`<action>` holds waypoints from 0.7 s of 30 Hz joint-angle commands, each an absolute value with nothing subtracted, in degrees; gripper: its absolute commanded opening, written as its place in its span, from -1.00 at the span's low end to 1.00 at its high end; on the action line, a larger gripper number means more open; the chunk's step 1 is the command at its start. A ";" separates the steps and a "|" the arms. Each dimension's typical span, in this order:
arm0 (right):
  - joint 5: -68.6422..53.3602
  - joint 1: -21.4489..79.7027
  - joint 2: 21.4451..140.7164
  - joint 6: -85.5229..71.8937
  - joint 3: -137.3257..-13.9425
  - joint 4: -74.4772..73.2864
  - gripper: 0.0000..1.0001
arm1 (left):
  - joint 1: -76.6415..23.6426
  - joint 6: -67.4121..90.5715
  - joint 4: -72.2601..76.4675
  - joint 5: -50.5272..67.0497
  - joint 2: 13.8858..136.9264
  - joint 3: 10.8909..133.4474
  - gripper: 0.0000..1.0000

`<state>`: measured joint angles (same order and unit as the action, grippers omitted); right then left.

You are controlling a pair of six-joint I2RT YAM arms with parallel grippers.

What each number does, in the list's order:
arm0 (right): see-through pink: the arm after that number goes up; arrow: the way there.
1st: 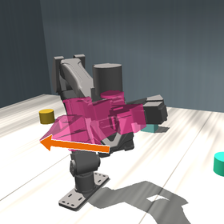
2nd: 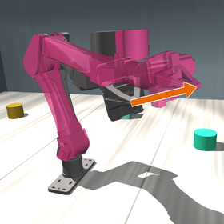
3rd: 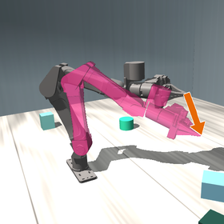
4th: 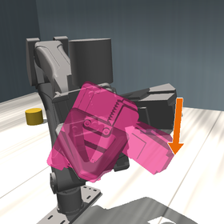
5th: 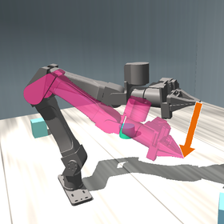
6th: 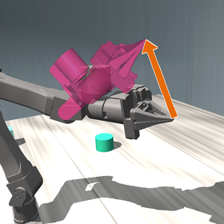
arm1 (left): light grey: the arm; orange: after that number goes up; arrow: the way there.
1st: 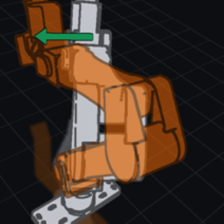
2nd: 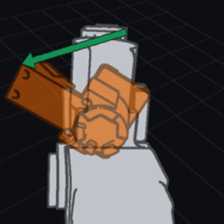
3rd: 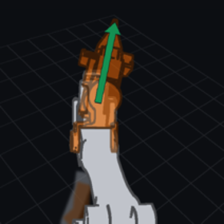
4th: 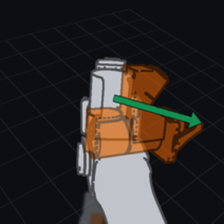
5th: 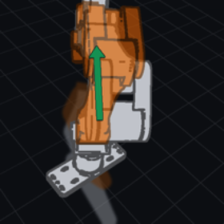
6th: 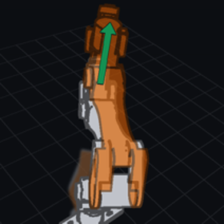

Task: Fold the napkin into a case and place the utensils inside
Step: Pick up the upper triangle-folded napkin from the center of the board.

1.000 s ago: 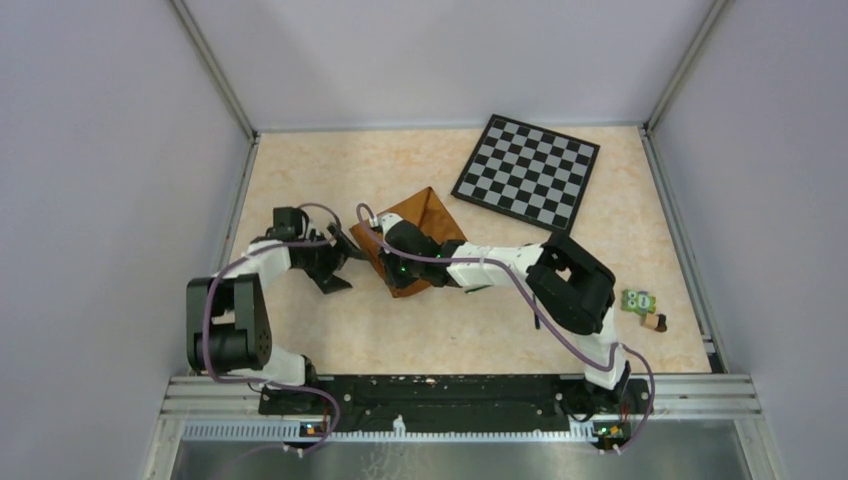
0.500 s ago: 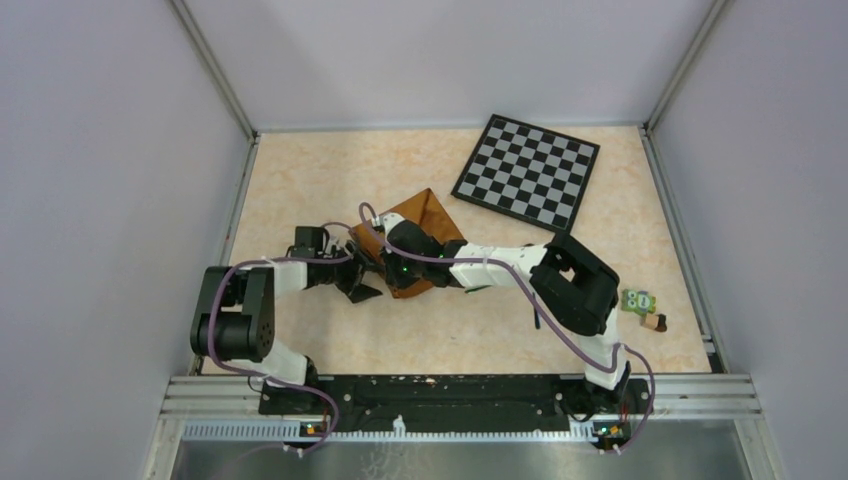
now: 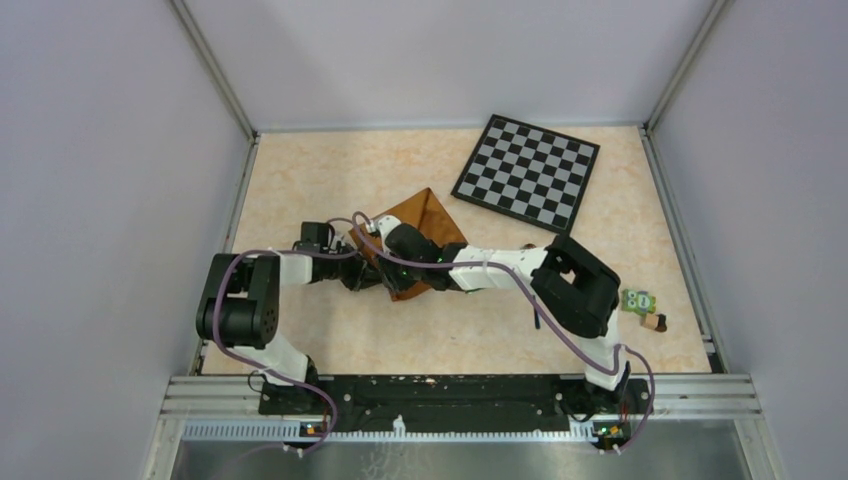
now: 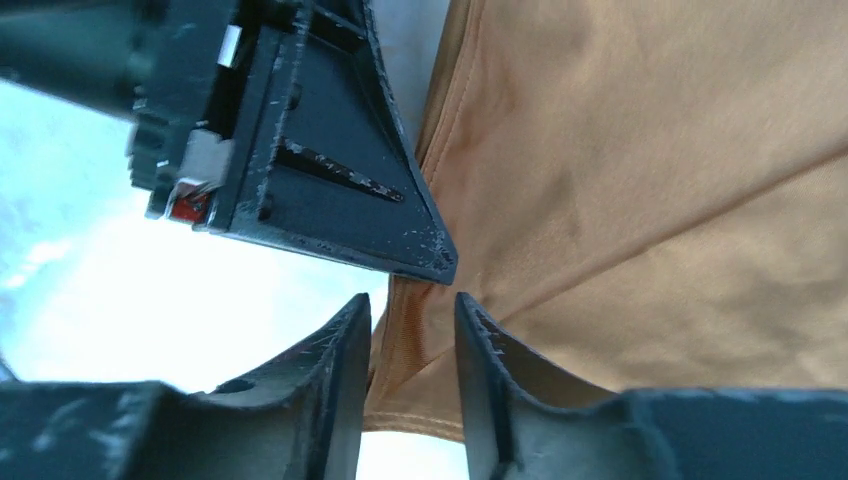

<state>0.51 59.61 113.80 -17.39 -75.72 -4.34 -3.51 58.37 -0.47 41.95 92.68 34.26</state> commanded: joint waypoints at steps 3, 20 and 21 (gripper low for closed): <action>9.83 63.69 107.52 -5.81 -73.13 0.30 0.10 | -3.60 55.79 -2.90 41.46 93.57 37.19 -0.95; 30.69 72.58 115.12 7.93 -74.90 1.84 0.10 | -3.52 56.05 -6.68 43.91 94.53 39.17 -1.00; 30.94 72.60 115.40 7.47 -74.94 1.54 0.09 | -3.45 55.93 -7.04 43.88 94.57 39.27 -1.00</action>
